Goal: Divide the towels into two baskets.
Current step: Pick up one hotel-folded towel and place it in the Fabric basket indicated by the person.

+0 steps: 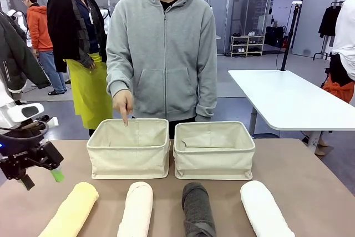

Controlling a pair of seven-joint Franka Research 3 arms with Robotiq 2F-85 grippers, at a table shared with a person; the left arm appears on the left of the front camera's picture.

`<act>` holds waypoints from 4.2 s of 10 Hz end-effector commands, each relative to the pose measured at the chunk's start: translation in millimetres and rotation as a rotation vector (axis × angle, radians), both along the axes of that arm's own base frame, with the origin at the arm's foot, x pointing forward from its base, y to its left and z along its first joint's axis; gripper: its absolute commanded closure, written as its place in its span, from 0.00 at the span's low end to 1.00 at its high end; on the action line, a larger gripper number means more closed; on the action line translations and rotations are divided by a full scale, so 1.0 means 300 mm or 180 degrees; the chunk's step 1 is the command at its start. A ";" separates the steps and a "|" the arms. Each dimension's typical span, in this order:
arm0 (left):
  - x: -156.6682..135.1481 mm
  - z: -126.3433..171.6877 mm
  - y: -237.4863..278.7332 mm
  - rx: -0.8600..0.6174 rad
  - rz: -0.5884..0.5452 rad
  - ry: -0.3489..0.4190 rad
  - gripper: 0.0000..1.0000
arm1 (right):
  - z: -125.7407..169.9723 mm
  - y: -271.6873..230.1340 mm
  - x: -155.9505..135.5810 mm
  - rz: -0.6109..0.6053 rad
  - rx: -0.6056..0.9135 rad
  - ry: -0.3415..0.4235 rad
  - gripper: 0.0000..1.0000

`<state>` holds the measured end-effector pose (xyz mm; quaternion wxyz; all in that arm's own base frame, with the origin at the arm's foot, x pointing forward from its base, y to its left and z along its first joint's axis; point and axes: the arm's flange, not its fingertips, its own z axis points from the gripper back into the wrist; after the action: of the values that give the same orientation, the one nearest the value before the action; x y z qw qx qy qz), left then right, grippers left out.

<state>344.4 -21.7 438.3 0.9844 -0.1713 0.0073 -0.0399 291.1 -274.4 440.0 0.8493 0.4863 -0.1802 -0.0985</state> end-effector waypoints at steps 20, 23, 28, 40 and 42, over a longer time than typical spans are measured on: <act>-0.309 -0.511 -0.173 0.0765 0.0256 0.0343 0.52 | 0.008 0.000 -0.006 -0.0006 0.0030 -0.0033 0.00; -0.284 -0.318 -0.159 0.0799 -0.0022 0.0153 0.52 | 0.008 0.000 -0.006 -0.0006 0.0030 -0.0033 0.00; -0.233 -0.043 -0.165 0.0547 -0.0523 -0.0464 0.52 | 0.008 0.000 -0.006 -0.0006 0.0030 -0.0033 0.00; 0.291 0.384 -0.626 0.2105 -0.3262 -0.1462 0.52 | 0.008 0.000 -0.006 -0.0006 0.0030 -0.0033 0.00; 0.411 0.424 -0.739 0.2225 -0.3980 -0.1623 0.52 | 0.008 0.000 -0.006 -0.0006 0.0030 -0.0033 0.00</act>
<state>451.7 -240.9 555.8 0.7789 0.1931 -0.0946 -0.5891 291.4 -274.7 439.1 0.8491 0.4869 -0.1792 -0.0994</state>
